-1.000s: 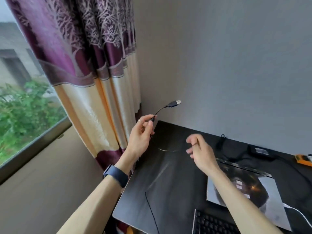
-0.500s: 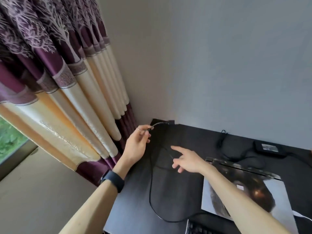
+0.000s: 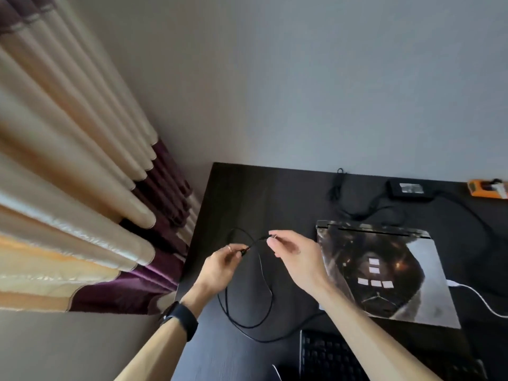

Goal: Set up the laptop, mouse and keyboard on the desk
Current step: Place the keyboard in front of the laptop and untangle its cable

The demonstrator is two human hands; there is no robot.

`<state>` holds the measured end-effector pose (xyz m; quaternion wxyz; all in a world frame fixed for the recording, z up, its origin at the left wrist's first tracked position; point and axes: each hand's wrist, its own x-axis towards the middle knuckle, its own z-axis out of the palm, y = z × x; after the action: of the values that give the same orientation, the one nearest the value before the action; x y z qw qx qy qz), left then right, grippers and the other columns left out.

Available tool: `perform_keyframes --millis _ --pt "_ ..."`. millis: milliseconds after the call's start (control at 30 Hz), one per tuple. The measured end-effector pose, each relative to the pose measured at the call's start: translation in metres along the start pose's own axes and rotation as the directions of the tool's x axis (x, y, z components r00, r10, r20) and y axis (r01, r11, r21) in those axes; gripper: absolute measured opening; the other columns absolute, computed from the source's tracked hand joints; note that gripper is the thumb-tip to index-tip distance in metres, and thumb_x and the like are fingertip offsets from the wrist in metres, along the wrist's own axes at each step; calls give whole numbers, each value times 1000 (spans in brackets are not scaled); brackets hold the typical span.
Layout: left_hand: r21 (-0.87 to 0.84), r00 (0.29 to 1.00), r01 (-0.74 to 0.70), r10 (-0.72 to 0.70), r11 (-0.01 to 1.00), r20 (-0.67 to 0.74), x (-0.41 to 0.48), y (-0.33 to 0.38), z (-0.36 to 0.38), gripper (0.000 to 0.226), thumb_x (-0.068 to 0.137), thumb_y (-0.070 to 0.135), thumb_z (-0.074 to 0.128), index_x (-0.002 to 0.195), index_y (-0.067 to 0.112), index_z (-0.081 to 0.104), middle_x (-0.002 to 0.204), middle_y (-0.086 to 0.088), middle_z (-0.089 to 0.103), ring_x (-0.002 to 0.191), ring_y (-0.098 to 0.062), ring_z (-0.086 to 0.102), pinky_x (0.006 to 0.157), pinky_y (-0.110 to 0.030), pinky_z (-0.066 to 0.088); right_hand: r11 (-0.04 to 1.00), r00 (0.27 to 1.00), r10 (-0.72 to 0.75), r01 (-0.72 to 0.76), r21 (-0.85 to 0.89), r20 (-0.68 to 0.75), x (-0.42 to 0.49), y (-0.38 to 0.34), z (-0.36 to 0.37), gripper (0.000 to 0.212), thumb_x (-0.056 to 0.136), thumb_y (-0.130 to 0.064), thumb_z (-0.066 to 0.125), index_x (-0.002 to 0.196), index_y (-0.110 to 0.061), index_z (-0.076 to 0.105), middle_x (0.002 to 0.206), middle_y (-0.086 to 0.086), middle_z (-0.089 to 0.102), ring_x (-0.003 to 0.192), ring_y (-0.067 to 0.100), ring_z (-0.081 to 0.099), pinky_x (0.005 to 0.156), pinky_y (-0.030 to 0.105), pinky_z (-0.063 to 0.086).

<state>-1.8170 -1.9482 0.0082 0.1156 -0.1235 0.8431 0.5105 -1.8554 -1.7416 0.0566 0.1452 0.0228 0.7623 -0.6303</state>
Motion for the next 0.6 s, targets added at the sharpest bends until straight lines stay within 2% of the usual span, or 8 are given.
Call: perform_keyframes --millis 67,133,267,400,533,600 --pt "16 999 -51 51 999 -1 9 12 -1 26 94 22 63 110 41 69 106 18 70 96 4 64 87 -12 48 993 997 -46 39 -110 -61 5 1 1 15 88 -27 76 102 -31 78 92 -15 77 87 3 71 84 19 54" --pt "-21 993 -115 115 993 9 15 27 0 27 91 24 68 113 39 70 108 20 70 102 9 62 89 -7 44 973 993 -97 79 -218 -73 8 1 0 18 89 -29 76 106 -28 79 95 -16 76 89 1 69 83 16 52" --pt "-47 976 -209 211 977 44 30 40 7 25 88 31 72 111 39 72 108 28 69 108 5 61 97 -19 45 946 986 -144 111 -305 -87 13 7 -1 19 89 -29 76 108 -27 79 97 -15 76 89 1 69 81 16 53" --pt "22 962 -259 255 966 100 43 38 12 24 89 36 70 113 40 71 105 27 69 107 2 60 95 -21 48 952 986 -111 70 -297 -122 14 17 0 20 90 -28 74 110 -29 78 98 -18 75 92 1 69 82 14 52" --pt "283 932 -344 289 895 219 54 15 29 25 93 39 62 118 41 66 104 19 64 103 -4 54 91 -28 47 951 994 15 -48 -307 -108 12 54 -4 23 91 -25 73 113 -27 76 98 -17 75 91 -3 68 84 14 51" --pt "388 933 -339 253 857 256 59 0 44 26 96 42 57 121 40 64 108 17 63 107 -9 53 94 -32 45 920 988 89 -130 -370 -125 7 81 -10 25 91 -26 72 116 -24 73 97 -16 74 88 -4 66 80 7 46"
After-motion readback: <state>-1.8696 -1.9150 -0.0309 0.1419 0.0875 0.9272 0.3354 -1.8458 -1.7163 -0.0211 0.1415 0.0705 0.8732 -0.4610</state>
